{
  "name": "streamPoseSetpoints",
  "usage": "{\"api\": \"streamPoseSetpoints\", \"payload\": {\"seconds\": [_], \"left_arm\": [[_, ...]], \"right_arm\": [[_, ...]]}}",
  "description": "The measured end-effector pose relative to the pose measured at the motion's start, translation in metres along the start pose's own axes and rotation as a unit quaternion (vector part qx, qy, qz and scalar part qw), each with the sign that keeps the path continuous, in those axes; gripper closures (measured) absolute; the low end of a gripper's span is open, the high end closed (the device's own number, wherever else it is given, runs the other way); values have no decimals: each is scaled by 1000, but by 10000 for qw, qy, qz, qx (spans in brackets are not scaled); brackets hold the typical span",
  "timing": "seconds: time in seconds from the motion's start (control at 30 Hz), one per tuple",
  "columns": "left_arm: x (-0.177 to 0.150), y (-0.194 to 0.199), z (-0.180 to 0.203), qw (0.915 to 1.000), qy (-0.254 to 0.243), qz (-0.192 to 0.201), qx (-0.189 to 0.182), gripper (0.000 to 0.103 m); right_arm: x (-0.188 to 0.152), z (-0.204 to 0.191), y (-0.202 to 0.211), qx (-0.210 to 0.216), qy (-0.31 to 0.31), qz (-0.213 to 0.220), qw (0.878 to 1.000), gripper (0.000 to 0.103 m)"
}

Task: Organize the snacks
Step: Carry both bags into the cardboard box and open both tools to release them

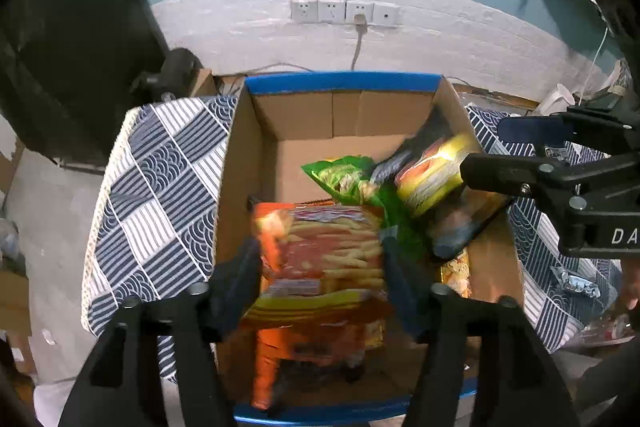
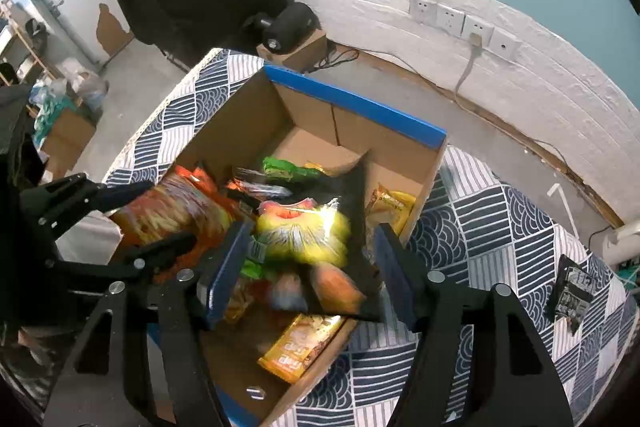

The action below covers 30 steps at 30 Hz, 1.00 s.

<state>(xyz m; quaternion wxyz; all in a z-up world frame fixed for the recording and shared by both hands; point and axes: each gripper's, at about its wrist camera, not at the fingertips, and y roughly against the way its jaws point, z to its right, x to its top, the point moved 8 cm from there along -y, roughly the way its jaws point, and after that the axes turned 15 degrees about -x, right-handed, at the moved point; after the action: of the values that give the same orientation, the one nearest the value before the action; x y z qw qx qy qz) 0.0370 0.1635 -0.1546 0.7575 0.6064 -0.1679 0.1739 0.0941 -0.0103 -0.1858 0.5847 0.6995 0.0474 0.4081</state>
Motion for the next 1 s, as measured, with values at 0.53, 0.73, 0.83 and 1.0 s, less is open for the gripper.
{"api": "streamPoseSetpoints", "payload": {"seconds": [0.53, 0.73, 0.83, 1.0], "left_arm": [[7, 11, 24, 9996, -168, 182, -128, 29], [10, 11, 47, 9989, -367, 174, -249, 29], [11, 9, 60, 9983, -466, 155, -308, 29], [10, 4, 87, 9968, -688, 62, -391, 29]], "right_arm": [[-19, 39, 26, -87, -248, 127, 9996, 33], [-37, 68, 35, -213, -371, 134, 9990, 33], [-49, 86, 38, -292, -479, 98, 9984, 33], [-77, 114, 41, -467, -577, -28, 9972, 29]]}}
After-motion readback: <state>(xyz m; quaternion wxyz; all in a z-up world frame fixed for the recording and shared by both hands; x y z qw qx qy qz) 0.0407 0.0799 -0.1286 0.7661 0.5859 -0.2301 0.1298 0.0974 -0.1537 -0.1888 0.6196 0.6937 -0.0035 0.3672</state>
